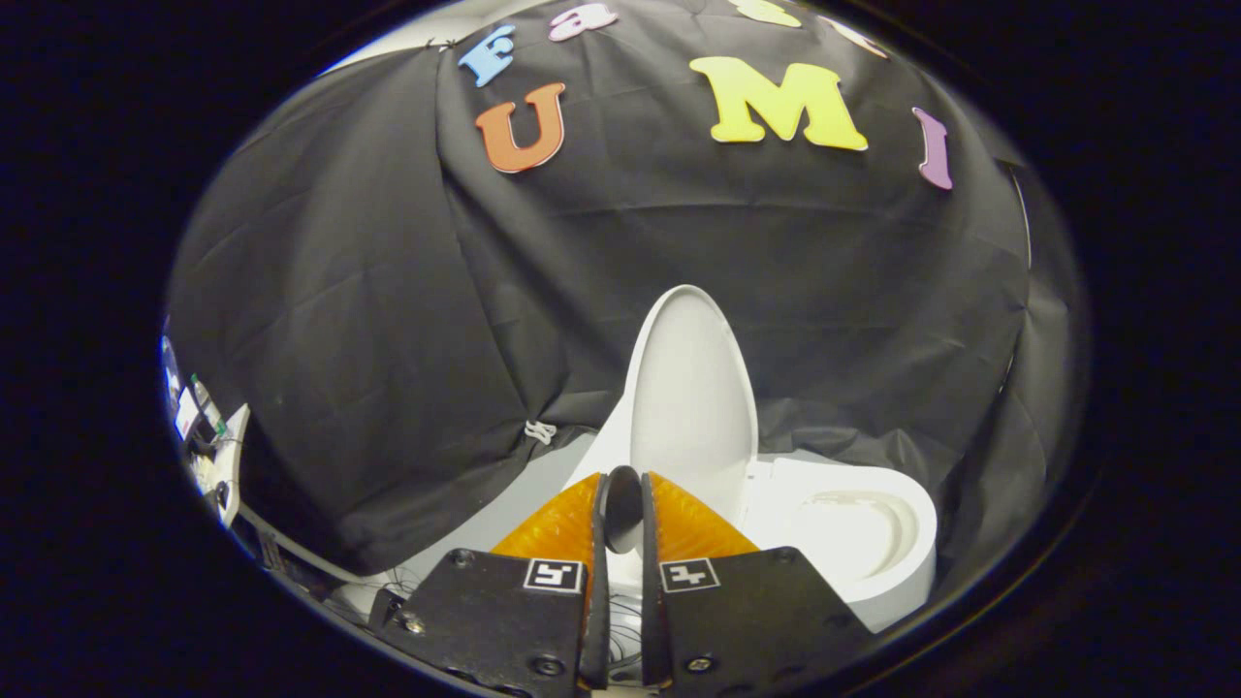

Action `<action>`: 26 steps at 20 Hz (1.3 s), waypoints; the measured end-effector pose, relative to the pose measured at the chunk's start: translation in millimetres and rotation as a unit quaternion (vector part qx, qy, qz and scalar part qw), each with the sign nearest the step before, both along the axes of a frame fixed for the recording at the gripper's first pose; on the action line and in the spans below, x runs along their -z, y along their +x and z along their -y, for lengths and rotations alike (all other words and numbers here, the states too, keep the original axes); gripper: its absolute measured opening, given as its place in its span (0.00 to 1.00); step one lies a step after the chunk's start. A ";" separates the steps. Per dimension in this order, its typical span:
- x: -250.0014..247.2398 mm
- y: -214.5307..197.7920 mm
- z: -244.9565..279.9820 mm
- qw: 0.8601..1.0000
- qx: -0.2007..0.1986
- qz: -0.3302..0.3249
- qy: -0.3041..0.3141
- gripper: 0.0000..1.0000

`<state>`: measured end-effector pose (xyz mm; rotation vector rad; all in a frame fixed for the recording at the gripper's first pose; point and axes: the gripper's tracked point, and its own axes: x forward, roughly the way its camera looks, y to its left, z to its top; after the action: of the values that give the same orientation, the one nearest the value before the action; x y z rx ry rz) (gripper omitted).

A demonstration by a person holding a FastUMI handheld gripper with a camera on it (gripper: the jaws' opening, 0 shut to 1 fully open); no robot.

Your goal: Open the toilet lid.

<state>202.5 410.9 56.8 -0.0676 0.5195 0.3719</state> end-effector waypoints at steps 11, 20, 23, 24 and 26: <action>-10.8 -12.9 23.4 0.999 -0.026 0.020 0.030 0.33; -20.2 -34.8 107.0 0.996 -0.001 0.075 0.039 0.68; -16.0 -42.6 138.9 0.996 0.012 0.079 0.046 0.68; -16.5 -43.7 152.4 0.995 0.020 0.085 0.046 0.69; -12.7 -47.0 173.6 0.994 0.033 0.094 0.043 0.78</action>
<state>155.5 237.2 69.5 -0.0012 0.3182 0.3185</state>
